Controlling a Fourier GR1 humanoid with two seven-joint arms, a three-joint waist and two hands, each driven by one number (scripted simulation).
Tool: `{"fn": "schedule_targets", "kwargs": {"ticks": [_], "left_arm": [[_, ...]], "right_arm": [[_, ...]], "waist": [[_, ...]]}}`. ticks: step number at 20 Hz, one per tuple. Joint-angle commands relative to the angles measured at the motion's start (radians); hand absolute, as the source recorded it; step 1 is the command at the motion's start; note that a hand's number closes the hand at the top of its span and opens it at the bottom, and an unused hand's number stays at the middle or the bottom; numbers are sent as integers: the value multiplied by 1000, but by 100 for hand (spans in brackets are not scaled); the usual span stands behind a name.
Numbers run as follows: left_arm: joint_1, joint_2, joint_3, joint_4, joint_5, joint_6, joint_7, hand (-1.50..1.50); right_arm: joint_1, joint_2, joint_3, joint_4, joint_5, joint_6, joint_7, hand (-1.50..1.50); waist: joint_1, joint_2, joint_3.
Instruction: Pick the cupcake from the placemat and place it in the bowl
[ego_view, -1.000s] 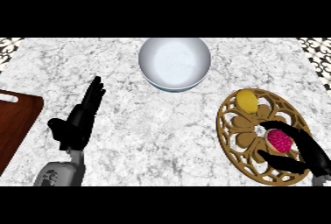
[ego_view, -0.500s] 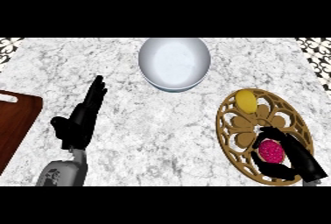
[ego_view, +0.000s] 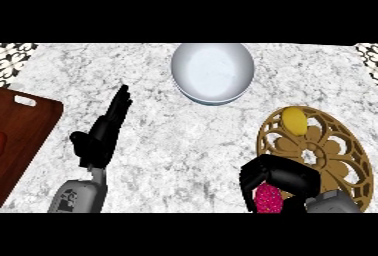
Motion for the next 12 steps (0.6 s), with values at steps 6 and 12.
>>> {"fn": "schedule_targets", "kwargs": {"ticks": [6,12], "left_arm": [[40,-2,25,-18,-2,28,-17,0],[12,23,52,-27,20,3,27,0]], "right_arm": [[-118,-80,-77,-182,-302,142,-205,150],[-211,-180,-260,-287,-556,150,7,150]], "waist": [[-60,-8,0],[-67,-7,-1]]}}
